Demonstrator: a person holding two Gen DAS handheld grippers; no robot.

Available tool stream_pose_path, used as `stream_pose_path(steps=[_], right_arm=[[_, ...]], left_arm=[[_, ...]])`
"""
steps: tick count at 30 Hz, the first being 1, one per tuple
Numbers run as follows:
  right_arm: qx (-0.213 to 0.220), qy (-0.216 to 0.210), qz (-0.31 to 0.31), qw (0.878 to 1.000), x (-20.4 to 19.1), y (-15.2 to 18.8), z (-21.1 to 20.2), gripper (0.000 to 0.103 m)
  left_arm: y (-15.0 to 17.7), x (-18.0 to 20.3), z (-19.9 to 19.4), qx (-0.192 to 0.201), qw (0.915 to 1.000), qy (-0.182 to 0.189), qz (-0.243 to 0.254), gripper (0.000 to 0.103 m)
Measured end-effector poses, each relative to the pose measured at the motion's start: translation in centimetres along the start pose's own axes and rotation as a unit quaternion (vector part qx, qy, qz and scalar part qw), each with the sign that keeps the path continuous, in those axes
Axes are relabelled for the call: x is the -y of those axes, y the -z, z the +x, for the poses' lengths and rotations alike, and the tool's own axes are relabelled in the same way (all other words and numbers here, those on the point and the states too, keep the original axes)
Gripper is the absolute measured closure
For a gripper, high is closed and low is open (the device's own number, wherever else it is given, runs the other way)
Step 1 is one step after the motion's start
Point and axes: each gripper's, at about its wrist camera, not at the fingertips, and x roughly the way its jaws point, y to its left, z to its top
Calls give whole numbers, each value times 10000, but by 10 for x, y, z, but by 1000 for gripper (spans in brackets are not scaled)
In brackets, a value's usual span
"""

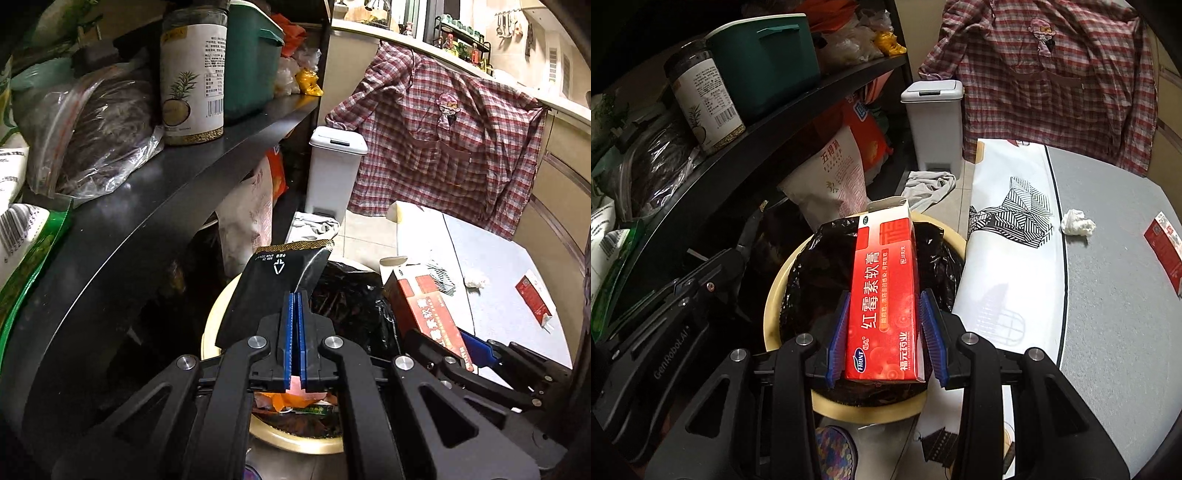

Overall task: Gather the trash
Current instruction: 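Open both grippers to drop the box and pouch into the bin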

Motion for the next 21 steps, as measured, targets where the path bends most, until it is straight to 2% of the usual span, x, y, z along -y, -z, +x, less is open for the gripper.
stream_pose_path(steps=[2,3,4,6,15,21], right_arm=[[39,32,25,10000,1,-1,1,61],[65,50,38,10000,2,-2,1,56],[74,61,49,9999,4,-2,1,44],[123,186,76,9997,7,-3,0,40],[92,242,285,9993,26,-2,-5,36],[183,275,253,9991,36,2,-27,31]], left_arm=[[-1,1,2,51,9999,-149,27,98],[-1,0,2,63,9997,-238,23,90],[-1,-2,2,51,9995,-304,15,63],[-2,-7,1,112,9983,-561,-57,39],[-4,-8,-4,119,9980,-626,9,24],[-1,2,-14,222,9978,-630,49,13]])
